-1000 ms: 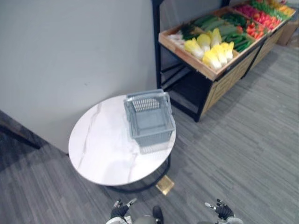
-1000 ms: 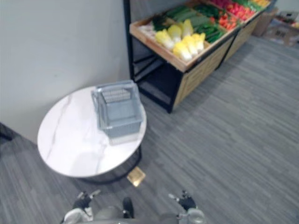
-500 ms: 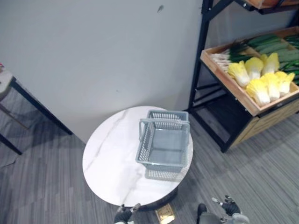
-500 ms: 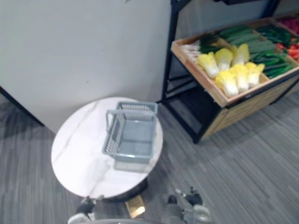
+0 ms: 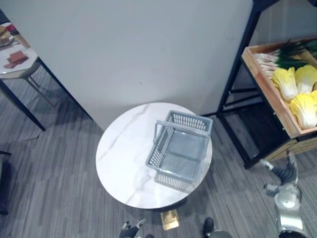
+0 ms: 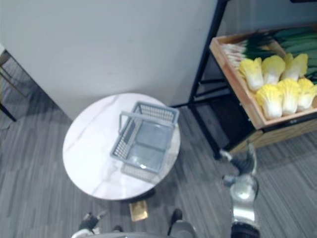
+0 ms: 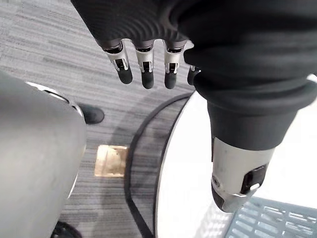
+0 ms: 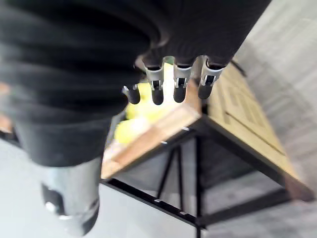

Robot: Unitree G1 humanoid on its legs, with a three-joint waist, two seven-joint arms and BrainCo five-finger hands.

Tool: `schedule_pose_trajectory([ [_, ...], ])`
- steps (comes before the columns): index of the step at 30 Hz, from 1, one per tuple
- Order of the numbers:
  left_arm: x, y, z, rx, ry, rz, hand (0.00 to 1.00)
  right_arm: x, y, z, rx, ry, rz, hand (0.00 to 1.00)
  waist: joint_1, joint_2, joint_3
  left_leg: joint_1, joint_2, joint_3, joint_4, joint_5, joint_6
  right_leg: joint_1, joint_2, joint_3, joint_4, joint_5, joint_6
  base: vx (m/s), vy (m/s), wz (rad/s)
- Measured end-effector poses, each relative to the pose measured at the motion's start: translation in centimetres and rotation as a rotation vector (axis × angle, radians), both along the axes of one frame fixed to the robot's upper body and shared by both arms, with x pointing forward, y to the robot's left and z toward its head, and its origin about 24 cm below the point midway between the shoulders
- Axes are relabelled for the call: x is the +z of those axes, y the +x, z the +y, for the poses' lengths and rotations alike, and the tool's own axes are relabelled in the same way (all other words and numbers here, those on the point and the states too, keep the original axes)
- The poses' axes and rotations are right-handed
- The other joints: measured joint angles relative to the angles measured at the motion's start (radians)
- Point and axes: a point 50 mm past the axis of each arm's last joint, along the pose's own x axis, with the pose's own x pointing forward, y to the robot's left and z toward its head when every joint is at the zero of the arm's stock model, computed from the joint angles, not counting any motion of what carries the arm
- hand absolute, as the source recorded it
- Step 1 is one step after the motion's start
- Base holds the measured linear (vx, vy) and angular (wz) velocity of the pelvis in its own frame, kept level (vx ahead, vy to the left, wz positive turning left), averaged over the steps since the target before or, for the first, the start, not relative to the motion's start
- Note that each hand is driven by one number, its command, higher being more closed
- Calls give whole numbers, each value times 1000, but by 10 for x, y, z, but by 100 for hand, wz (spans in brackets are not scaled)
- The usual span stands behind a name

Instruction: Pick vegetable in the basket

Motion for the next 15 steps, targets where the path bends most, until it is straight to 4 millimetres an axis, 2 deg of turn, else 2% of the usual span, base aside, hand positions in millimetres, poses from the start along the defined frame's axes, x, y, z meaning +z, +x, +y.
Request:
schedule_pose_trajectory([
  [4,1,-5,10,-61,42,24,0,54,30,13,150,-247,-106,0,1,-7,-6,1,-16,31,0,-58,3,17,-3,15,-68,58,17,-74,81,-9],
  [5,1,-6,13,-63,47,29,0,60,35,18,182,-291,-112,0,3,-12,-8,0,-23,32,1,-59,3,17,-8,20,-77,66,17,-80,68,-17],
  [7,0,-14,15,-65,51,53,0,76,51,46,310,-418,-141,0,5,-17,-12,-1,-40,36,6,-64,12,22,-22,30,-99,86,28,-72,40,-11],
  [8,0,-15,15,-64,50,58,0,78,55,53,341,-429,-145,0,8,-17,-12,-2,-43,36,7,-65,13,26,-24,31,-102,89,28,-73,26,-1],
  [12,-1,-18,14,-66,39,68,0,78,75,105,584,-458,-124,0,40,-15,-13,-5,-46,33,16,-69,15,32,-27,32,-108,97,30,-38,4,-1],
  [13,-1,-18,14,-66,38,68,0,77,79,111,613,-463,-118,0,46,-15,-13,-7,-45,32,17,-69,15,32,-27,32,-108,97,30,-14,-11,4],
  [15,-1,-18,13,-66,36,68,0,75,97,131,697,-481,-73,0,59,-15,-13,-14,-45,26,20,-69,15,31,-27,26,-110,101,27,-2,-9,7],
])
